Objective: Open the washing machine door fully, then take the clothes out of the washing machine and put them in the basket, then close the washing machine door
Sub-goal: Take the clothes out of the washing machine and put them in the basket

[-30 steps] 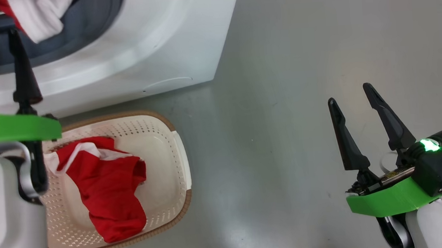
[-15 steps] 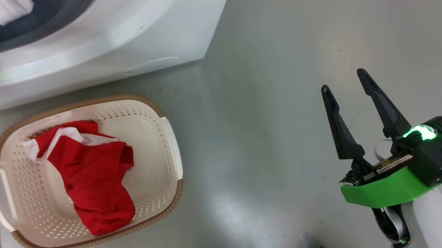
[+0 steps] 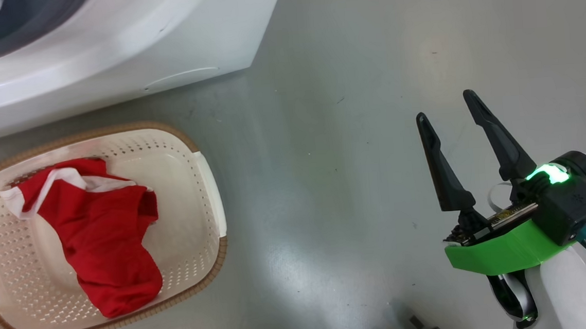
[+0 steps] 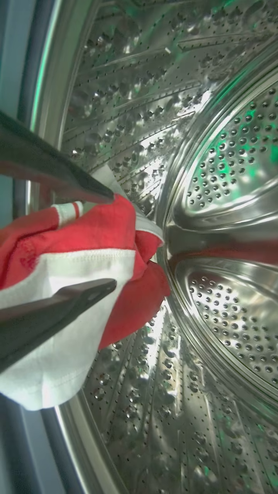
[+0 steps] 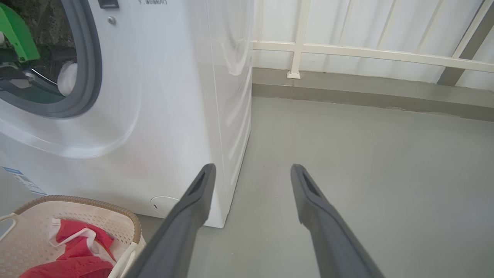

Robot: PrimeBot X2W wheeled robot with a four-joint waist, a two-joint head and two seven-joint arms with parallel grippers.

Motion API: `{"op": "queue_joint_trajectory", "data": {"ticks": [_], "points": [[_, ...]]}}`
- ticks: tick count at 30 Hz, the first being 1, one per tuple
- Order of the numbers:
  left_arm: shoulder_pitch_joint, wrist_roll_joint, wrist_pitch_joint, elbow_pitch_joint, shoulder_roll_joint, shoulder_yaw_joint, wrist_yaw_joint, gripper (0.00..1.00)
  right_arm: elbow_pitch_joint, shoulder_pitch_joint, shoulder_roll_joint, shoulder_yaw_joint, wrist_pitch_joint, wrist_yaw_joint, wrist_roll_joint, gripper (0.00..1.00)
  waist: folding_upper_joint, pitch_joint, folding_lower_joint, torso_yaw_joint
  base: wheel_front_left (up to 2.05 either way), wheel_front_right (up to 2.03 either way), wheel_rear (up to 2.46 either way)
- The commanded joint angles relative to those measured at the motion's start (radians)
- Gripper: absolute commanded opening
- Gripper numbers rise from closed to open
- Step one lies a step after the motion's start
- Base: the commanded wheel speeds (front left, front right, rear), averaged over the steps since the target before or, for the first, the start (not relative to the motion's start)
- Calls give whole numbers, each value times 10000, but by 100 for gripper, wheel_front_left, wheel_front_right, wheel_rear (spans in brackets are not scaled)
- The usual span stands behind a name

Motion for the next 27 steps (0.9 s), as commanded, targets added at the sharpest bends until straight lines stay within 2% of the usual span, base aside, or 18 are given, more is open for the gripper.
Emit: {"op": "queue_joint_trajectory", "data": {"ticks": [1, 10, 20, 21, 24, 27], "points": [[-194, -55, 333, 26, 571, -70, -79, 100, -178, 51, -73, 215, -63, 63, 71, 100, -1, 15, 0, -52, 0, 0, 0], [-690, 73, 1800, 1436, 866, -564, -75, 100, -138, 124, -73, 417, -63, 63, 184, 100, -1, -29, 0, -313, 0, 0, 0], [-774, 26, 2267, 2066, 942, -775, -111, 100, -56, 243, -73, 497, -63, 63, 195, 100, -1, -166, 0, -430, 0, 0, 0], [-781, 9, 2267, 2097, 950, -784, -115, 70, -53, 248, -73, 508, -63, 63, 188, 100, -1, -179, 0, -438, 0, 0, 0], [-793, -6, 2356, 2196, 962, -865, -133, 0, -45, 260, -73, 518, -63, 63, 185, 100, -1, -204, 0, -446, 0, 0, 0], [-800, -69, 2449, 2248, 937, -943, -166, 0, -30, 284, -73, 519, -63, 63, 190, 100, -1, -219, 0, -432, 0, 0, 0]]}}
